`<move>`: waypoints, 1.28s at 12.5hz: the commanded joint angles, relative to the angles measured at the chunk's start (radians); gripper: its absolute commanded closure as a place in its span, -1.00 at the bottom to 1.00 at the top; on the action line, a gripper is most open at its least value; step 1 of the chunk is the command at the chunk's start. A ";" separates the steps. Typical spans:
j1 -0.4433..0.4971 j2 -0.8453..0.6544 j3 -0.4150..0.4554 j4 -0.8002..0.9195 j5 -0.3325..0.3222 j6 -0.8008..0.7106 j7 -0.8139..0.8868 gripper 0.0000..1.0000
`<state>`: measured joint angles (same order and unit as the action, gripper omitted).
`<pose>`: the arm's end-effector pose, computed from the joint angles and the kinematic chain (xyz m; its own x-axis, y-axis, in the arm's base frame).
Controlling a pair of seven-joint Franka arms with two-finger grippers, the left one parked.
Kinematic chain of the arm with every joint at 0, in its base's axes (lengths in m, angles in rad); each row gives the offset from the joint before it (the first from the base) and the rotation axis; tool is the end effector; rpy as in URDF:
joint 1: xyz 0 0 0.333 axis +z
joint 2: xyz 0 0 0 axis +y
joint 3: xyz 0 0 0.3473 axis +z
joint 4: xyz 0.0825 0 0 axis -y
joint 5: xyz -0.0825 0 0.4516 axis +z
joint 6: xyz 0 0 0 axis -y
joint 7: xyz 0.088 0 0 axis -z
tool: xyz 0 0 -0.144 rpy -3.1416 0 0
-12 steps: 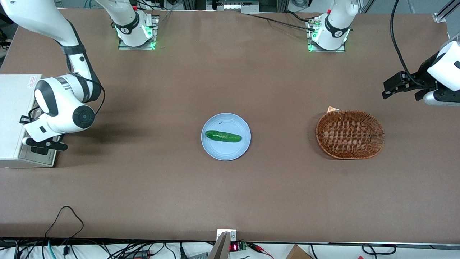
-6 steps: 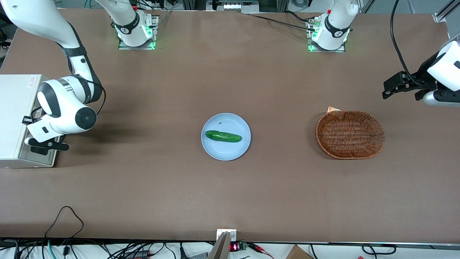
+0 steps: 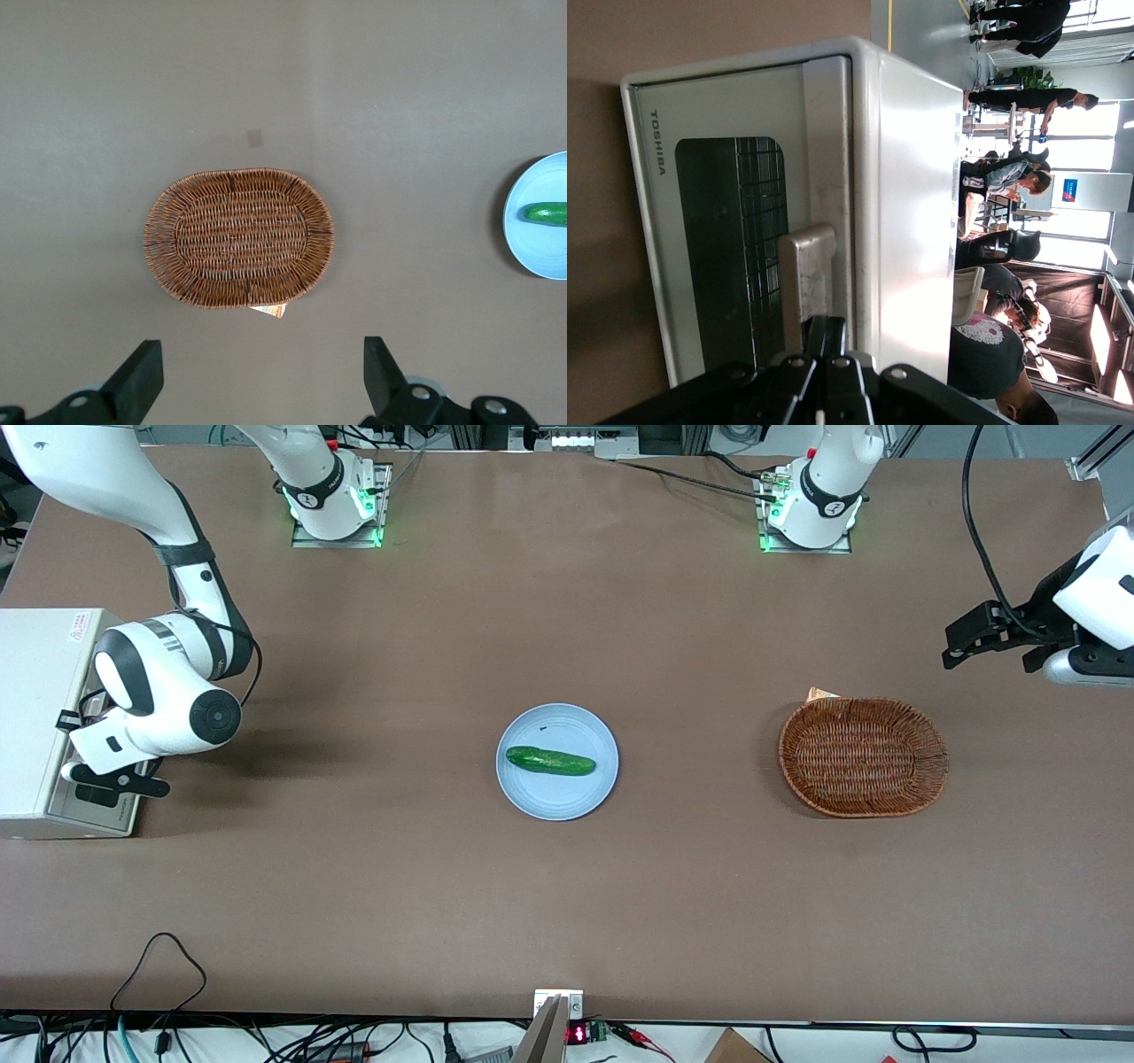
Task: Open oven door with right arm only
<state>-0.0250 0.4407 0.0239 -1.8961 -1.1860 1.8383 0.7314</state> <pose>0.6636 -0.1085 0.2408 0.9974 -0.0718 0.0012 -0.0336 -0.4520 0.8914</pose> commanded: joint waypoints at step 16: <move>0.063 0.090 0.022 0.005 0.144 0.101 0.023 1.00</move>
<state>0.0530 0.4892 0.0626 -1.8991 -1.0371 1.9031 0.7389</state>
